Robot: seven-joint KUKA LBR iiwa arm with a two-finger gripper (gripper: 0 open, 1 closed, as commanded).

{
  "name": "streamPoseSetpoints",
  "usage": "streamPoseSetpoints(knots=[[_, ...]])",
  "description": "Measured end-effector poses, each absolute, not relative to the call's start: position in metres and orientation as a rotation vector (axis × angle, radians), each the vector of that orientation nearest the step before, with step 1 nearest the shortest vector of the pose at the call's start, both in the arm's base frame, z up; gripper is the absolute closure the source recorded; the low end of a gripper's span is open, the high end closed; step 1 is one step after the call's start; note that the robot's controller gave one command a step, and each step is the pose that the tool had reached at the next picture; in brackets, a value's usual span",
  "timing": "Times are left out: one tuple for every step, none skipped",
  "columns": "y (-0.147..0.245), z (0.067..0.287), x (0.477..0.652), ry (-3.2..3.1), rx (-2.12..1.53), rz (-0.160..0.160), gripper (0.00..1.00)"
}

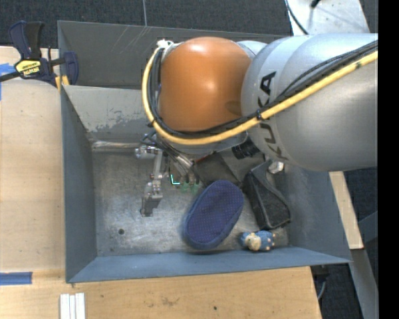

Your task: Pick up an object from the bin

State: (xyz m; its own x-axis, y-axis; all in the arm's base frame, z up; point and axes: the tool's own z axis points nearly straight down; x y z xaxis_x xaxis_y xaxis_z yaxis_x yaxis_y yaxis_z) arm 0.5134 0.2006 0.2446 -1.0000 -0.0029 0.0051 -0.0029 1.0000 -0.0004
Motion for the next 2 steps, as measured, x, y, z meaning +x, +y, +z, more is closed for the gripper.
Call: streamPoseSetpoints(knots=[[0.180,0.073,0.501,-3.145,0.061,-0.003,0.00],[0.115,0.098,0.513,-3.134,0.303,0.002,0.00]])
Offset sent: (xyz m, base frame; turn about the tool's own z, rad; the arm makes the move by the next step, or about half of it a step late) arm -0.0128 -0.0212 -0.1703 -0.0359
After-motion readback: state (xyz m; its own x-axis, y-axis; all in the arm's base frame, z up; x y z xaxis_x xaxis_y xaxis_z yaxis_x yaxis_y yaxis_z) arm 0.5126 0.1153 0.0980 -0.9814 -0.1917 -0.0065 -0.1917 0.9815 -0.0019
